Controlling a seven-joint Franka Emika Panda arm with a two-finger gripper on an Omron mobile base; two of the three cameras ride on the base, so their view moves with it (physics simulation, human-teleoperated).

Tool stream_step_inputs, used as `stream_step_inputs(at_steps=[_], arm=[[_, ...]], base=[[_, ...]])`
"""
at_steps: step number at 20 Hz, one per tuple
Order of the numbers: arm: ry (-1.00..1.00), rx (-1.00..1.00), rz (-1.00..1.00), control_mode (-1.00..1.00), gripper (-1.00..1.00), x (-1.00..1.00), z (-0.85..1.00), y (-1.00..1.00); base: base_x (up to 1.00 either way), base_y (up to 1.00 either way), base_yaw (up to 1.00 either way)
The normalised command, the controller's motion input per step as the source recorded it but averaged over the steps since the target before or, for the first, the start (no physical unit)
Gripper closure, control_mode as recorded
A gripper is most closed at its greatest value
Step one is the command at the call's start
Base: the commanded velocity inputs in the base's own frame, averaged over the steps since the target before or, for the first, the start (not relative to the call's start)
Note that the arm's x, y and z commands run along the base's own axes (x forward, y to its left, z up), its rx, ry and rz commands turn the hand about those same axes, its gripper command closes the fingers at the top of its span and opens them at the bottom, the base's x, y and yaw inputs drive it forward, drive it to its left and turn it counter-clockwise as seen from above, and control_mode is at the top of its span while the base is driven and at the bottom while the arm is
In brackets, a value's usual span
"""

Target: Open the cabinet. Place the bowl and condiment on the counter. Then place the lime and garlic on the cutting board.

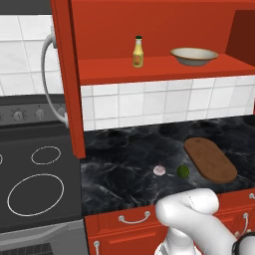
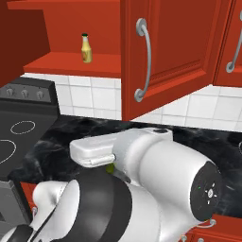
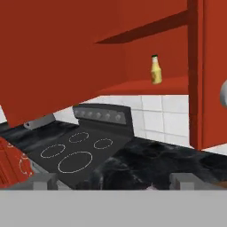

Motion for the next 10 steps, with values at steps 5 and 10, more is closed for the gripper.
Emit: stream_step_inputs(at_steps=[5,10], arm=[[-0.19,-0.04,-0.14,-1.0,-1.0,-0.95,0.29,0.21],[-0.1,-0.02,-0.51,-1.0,-1.0,-0.14,0.0,0.62]], base=[[0.0,0.0,0.0],[0.0,0.0,0.0]])
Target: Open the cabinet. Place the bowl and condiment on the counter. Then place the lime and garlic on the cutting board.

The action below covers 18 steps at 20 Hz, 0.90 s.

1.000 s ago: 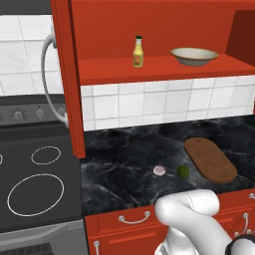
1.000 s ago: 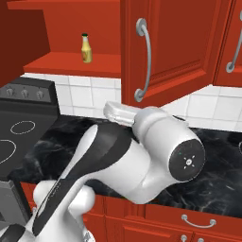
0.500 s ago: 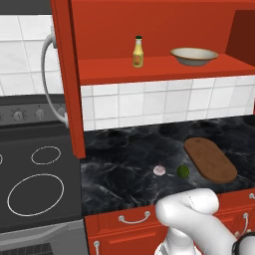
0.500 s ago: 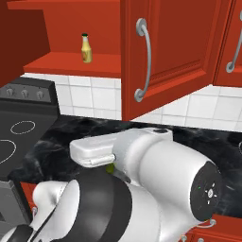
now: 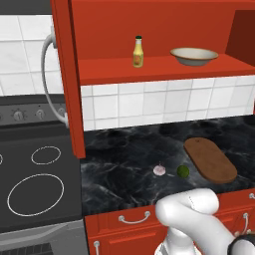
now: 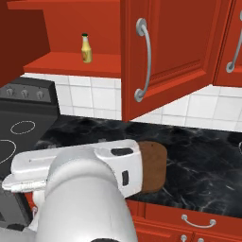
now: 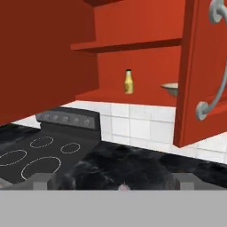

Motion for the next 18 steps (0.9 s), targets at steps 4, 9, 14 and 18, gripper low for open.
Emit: stream_step_inputs(at_steps=[4,9,14,18], arm=[[-0.02,-0.04,-0.56,-1.0,-1.0,0.07,0.0,0.86],[0.0,-0.04,-0.55,-1.0,-1.0,0.07,0.0,0.78],[0.0,-0.02,-0.55,-1.0,-1.0,0.07,0.0,0.54],[0.0,0.0,-0.46,-1.0,-1.0,0.31,0.0,0.11]], base=[[0.0,0.0,0.0],[0.0,0.0,0.0],[0.0,0.0,0.0],[0.0,0.0,0.0]])
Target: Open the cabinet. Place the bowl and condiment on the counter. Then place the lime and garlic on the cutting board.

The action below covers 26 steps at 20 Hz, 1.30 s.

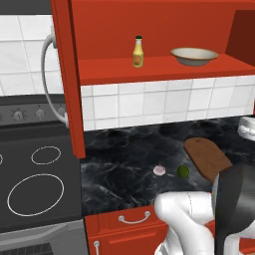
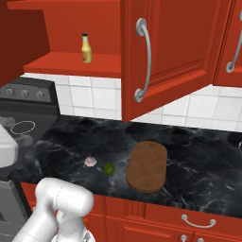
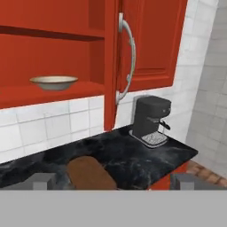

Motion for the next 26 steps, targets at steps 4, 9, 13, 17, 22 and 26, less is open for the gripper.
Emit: stream_step_inputs(at_steps=[4,9,13,17,22,26], arm=[[-0.01,0.0,-0.37,-1.0,-1.0,0.51,0.01,0.0],[-0.08,0.0,-0.31,-1.0,-1.0,0.51,0.18,0.0],[-0.09,0.0,-0.22,-1.0,-1.0,0.04,0.54,0.0],[-0.08,0.0,-0.18,-1.0,-1.0,0.07,0.4,-0.05],[-0.01,0.0,-0.17,-1.0,-1.0,0.1,0.11,-0.17],[0.0,0.0,-0.14,-1.0,-1.0,0.23,0.0,-0.15]], base=[[0.0,0.0,0.0],[0.0,0.0,0.0],[0.0,0.0,0.0],[0.0,0.0,0.0],[0.0,0.0,0.0],[0.0,0.0,0.0]])
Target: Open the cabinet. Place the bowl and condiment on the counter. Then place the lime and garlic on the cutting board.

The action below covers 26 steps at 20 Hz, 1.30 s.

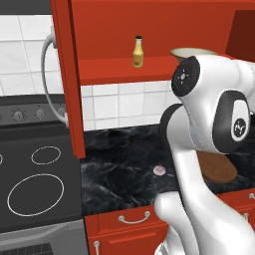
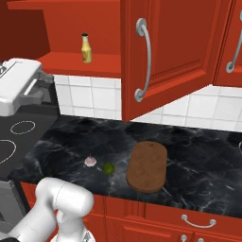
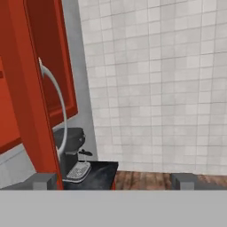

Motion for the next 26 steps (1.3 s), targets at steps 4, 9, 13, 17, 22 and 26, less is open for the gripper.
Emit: stream_step_inputs(at_steps=[4,9,13,17,22,26], arm=[[0.0,0.0,-0.11,-1.0,-1.0,0.1,0.0,-0.09],[0.0,0.0,-0.02,-1.0,-1.0,0.21,0.0,0.0],[0.0,0.0,0.0,-1.0,-1.0,0.34,0.0,-0.01],[0.0,0.0,0.0,-1.0,-1.0,0.36,0.0,-0.05],[0.0,0.0,0.0,-1.0,-1.0,0.28,0.0,-0.16],[0.0,0.0,0.0,-1.0,-1.0,0.29,0.0,-0.17]], base=[[0.0,0.0,0.0],[0.0,0.0,0.0],[0.0,0.0,0.0],[0.0,0.0,0.0],[0.0,0.0,0.0],[0.0,0.0,0.0]])
